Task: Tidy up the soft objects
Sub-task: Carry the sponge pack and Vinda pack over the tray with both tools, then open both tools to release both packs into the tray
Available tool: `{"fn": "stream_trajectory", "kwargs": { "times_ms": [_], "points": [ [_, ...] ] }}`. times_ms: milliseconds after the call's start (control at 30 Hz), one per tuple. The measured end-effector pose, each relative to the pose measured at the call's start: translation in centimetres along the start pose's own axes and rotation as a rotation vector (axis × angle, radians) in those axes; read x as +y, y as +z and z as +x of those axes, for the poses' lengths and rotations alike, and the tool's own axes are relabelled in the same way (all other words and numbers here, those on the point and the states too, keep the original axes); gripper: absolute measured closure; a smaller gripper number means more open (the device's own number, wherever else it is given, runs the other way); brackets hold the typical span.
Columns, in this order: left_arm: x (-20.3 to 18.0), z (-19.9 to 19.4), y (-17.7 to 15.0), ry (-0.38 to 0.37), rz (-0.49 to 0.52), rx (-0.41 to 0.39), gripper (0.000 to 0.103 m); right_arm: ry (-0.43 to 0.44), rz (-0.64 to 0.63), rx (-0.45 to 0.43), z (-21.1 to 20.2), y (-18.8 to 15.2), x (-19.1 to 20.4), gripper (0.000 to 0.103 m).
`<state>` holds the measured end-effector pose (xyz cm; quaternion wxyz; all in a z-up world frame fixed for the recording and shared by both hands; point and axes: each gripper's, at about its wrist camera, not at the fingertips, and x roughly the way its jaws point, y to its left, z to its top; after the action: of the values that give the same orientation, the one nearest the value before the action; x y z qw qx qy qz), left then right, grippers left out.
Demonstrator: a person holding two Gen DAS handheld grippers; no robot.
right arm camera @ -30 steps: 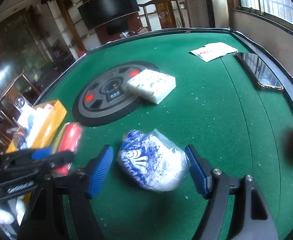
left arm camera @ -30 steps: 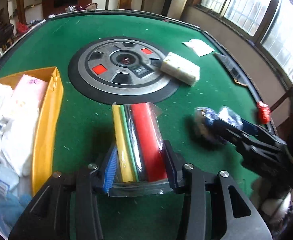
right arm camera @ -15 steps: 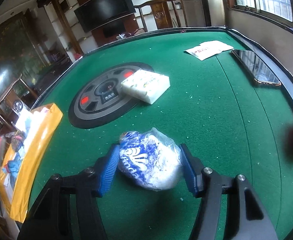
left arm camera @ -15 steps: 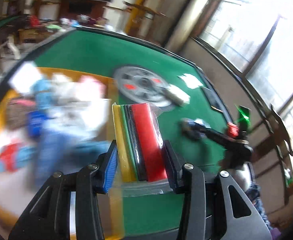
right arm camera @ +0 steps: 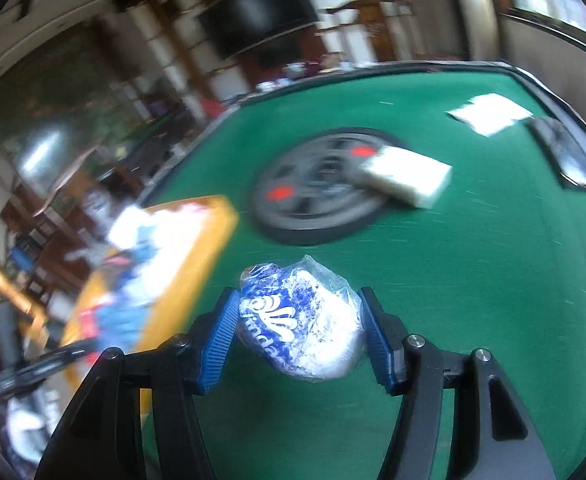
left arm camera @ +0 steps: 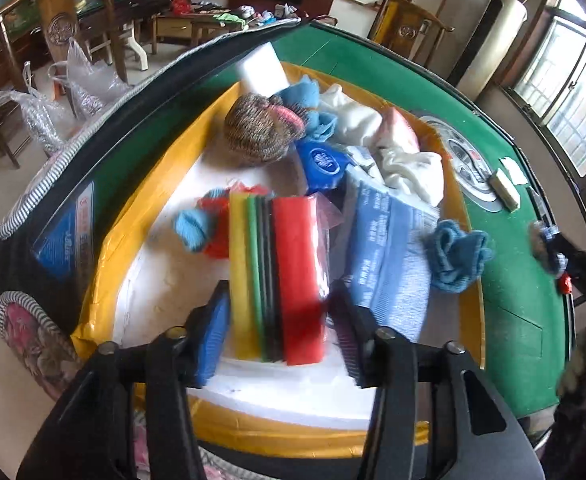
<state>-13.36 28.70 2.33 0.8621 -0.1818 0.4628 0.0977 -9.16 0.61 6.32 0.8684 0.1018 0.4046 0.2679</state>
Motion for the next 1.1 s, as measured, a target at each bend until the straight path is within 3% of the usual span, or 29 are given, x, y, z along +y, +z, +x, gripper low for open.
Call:
{"fn": "stream_trajectory", "kwargs": {
  "times_ms": [133, 300, 433, 567, 733, 900, 1100],
  "points": [
    [0.3, -0.7, -0.2, -0.037, -0.004, -0.024, 0.047, 0.126, -0.08, 0.048, 1.1, -0.5, 6.1, 0.048],
    [2.7, -3.2, -0.2, -0.105, -0.086, -0.107, 0.041, 0.248, -0.176, 0.14, 4.2, -2.5, 12.8, 0.048],
    [4.4, -4.6, 0.1, -0.135, -0.149, -0.16, 0.039, 0.284, -0.27, 0.204, 6.4, -5.0, 17.2, 0.048],
    [5.5, -5.1, 0.1, -0.143, -0.166, -0.178, 0.038, 0.225, -0.417, 0.233, 8.0, -7.7, 20.7, 0.048],
    [5.6, -4.6, 0.0, -0.143, -0.163, -0.166, 0.038, 0.06, -0.569, 0.259, 10.1, -10.0, 22.1, 0.046],
    [4.8, -4.6, -0.3, -0.122, -0.128, -0.174, 0.034, 0.091, -0.574, 0.265, 9.2, -10.1, 21.6, 0.043],
    [3.1, -5.0, -0.4, -0.061, -0.069, -0.2, 0.034, 0.152, -0.434, 0.207, 6.1, -8.1, 17.9, 0.038]
  ]
}}
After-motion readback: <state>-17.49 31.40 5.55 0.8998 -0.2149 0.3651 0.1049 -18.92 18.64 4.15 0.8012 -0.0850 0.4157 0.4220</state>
